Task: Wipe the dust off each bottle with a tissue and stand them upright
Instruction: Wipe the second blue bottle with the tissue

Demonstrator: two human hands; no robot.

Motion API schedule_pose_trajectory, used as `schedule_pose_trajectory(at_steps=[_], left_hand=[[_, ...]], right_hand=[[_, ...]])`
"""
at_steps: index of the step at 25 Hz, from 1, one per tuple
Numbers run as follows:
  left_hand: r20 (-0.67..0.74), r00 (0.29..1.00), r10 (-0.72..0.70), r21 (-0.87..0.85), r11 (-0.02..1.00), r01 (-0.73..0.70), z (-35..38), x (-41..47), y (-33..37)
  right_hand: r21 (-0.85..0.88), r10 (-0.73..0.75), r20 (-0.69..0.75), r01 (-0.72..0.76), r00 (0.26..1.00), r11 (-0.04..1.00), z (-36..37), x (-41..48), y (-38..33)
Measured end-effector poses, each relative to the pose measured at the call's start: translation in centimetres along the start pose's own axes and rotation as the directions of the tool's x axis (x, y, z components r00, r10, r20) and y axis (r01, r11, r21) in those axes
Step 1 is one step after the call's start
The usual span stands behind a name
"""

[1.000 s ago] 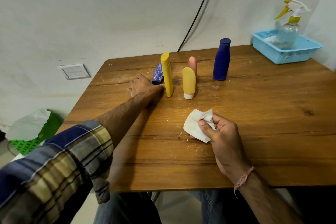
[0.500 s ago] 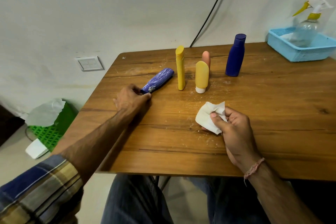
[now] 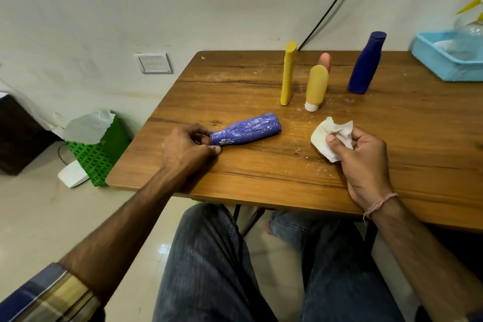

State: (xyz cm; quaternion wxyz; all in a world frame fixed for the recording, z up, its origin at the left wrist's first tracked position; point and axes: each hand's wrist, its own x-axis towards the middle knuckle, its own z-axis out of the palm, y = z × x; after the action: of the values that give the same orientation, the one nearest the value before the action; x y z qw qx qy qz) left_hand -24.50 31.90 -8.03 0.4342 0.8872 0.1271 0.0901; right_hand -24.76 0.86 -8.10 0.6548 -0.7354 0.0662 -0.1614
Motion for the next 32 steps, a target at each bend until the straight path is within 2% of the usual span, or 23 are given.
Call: schedule_pose_trajectory(at_steps=[2, 4, 8, 12, 14, 17, 18, 21, 23, 24, 26, 28, 30, 32], left_hand=[[0.046, 0.997, 0.054, 0.023, 0.998, -0.055, 0.7, -1.7, 1.0], [0.093, 0.991, 0.101, 0.026, 0.994, -0.104, 2.3, -3.1, 2.5], [0.122, 0.972, 0.2, 0.038, 0.978, -0.206, 6.6, -4.6, 5.5], [0.113, 0.967, 0.228, 0.025, 0.972, -0.233, 8.9, -4.6, 6.7], [0.112, 0.968, 0.226, -0.01, 0.974, -0.226, 9.0, -4.5, 6.6], [0.111, 0.965, 0.238, -0.047, 0.971, -0.235, 9.1, -4.4, 6.8], [0.115, 0.964, 0.239, -0.057, 0.971, -0.234, 9.1, -4.4, 6.9], [0.121, 0.964, 0.236, -0.06, 0.971, -0.23, 9.0, -4.4, 7.2], [0.116, 0.966, 0.229, -0.057, 0.973, -0.224, 9.0, -4.5, 7.2], [0.11, 0.967, 0.228, -0.06, 0.973, -0.222, 9.0, -4.6, 7.2], [0.103, 0.969, 0.225, -0.074, 0.973, -0.218, 9.0, -4.6, 7.1], [0.099, 0.966, 0.238, -0.082, 0.97, -0.231, 9.1, -4.6, 7.2], [0.096, 0.961, 0.26, -0.08, 0.964, -0.253, 9.1, -4.8, 7.2], [0.088, 0.958, 0.272, -0.076, 0.961, -0.266, 9.1, -4.9, 7.2]], right_hand=[[-0.184, -0.084, -0.03, 0.077, 0.996, 0.98, -0.4, 0.0, -0.2], [-0.355, -0.2, -0.025, 0.179, 0.979, 0.918, -0.8, -0.1, -0.6], [-0.552, -0.381, 0.095, 0.367, 0.92, 0.749, -2.0, 0.1, -1.5], [-0.654, -0.375, 0.203, 0.411, 0.904, 0.635, -3.1, 0.8, -1.3], [-0.672, -0.357, 0.223, 0.408, 0.907, 0.618, -3.5, 0.8, -1.3], [-0.685, -0.336, 0.171, 0.357, 0.926, 0.636, -2.5, 0.3, -1.0], [-0.681, -0.349, 0.194, 0.382, 0.917, 0.625, -1.5, -0.4, -0.8], [-0.599, -0.394, 0.4, 0.561, 0.828, 0.572, 1.2, -3.2, -0.1], [-0.587, -0.419, 0.442, 0.608, 0.794, 0.533, 0.4, -2.5, -0.2], [-0.629, -0.405, 0.399, 0.566, 0.823, 0.533, -0.6, -1.5, -0.5], [-0.759, -0.32, 0.234, 0.378, 0.918, 0.53, -2.9, 0.9, -1.4], [-0.831, -0.278, 0.14, 0.266, 0.95, 0.489, -3.5, 1.7, -1.7], [-0.796, -0.328, 0.225, 0.367, 0.917, 0.48, -1.2, 0.1, -1.9], [-0.676, -0.374, 0.397, 0.543, 0.838, 0.499, 1.7, -2.2, -1.9]])
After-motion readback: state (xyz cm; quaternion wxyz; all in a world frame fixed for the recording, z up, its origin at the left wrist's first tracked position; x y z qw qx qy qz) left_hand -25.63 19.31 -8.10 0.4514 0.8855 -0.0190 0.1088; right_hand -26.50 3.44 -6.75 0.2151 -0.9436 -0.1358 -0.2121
